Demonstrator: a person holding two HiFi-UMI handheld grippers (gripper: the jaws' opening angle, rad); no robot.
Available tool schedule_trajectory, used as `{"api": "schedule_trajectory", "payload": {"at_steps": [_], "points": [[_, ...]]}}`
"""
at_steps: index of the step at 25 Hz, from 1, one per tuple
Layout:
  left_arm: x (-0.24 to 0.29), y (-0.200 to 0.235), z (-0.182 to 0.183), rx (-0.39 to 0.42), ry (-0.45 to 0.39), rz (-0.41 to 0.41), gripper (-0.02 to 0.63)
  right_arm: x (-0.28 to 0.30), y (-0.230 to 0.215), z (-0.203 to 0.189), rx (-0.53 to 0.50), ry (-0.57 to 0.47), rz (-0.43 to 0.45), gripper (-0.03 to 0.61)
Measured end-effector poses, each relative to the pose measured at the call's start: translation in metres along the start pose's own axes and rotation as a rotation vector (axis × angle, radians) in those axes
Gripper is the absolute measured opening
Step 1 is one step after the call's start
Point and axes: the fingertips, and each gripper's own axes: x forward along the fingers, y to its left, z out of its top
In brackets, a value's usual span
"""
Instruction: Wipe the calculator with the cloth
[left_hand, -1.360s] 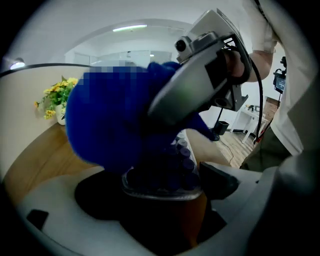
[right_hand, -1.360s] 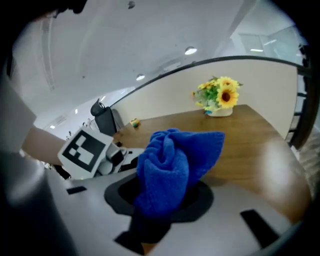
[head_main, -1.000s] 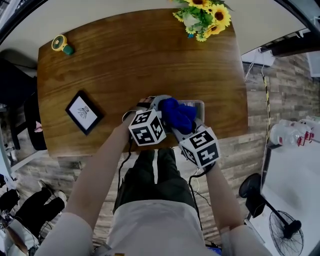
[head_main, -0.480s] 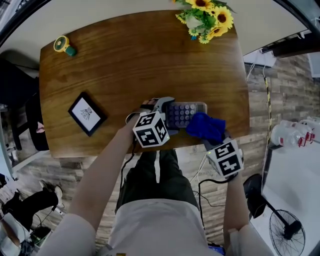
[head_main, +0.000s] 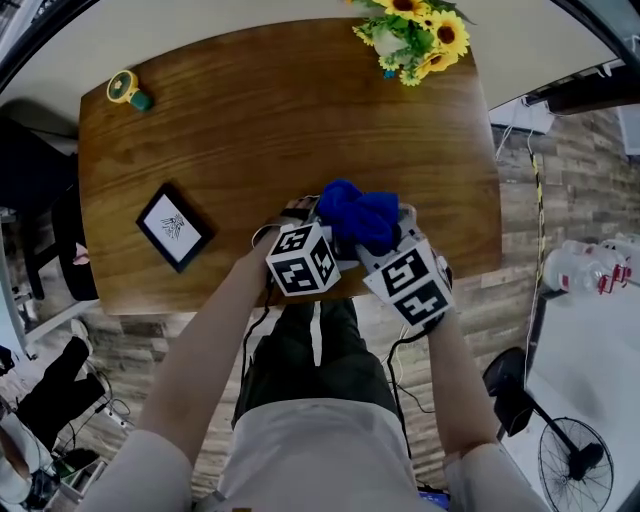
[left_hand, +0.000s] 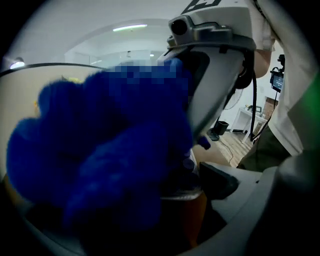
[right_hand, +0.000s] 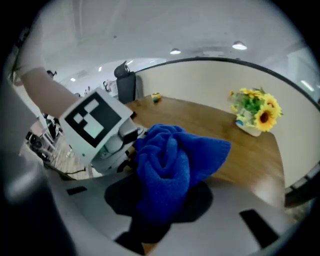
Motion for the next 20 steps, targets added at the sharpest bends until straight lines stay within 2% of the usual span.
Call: {"api": "schedule_trajectory", "payload": {"at_steps": [5,9,14,17,20], "points": [[-0.001,0.000,0.000,0.002,-0.003,0.001,0.471,0.017,0.001,-0.021,-0.061,0.105,0.034,0.117],[-0.001,0.000,0.000,0.002,-0.003,0.000,0.471,0.001,-0.018,-0.041,-0.035,0.146,0.007,0.115],[-0.001,0.000,0.000,0.001,-0.003,-0.001,0.469,-0.026,-0.043,-0.074,0.010,0.214,-0.084,0.112],[-0.001,0.000,-0.001,0.000,-0.001,-0.002,0.471,-0.044,-0.063,-0.088,0.011,0.271,-0.189,0.114],[-0.001,0.000,-0.001,-0.001,0.001,-0.002,0.471,-0.064,-0.083,-0.084,0.060,0.237,-0.288,0.115]]}}
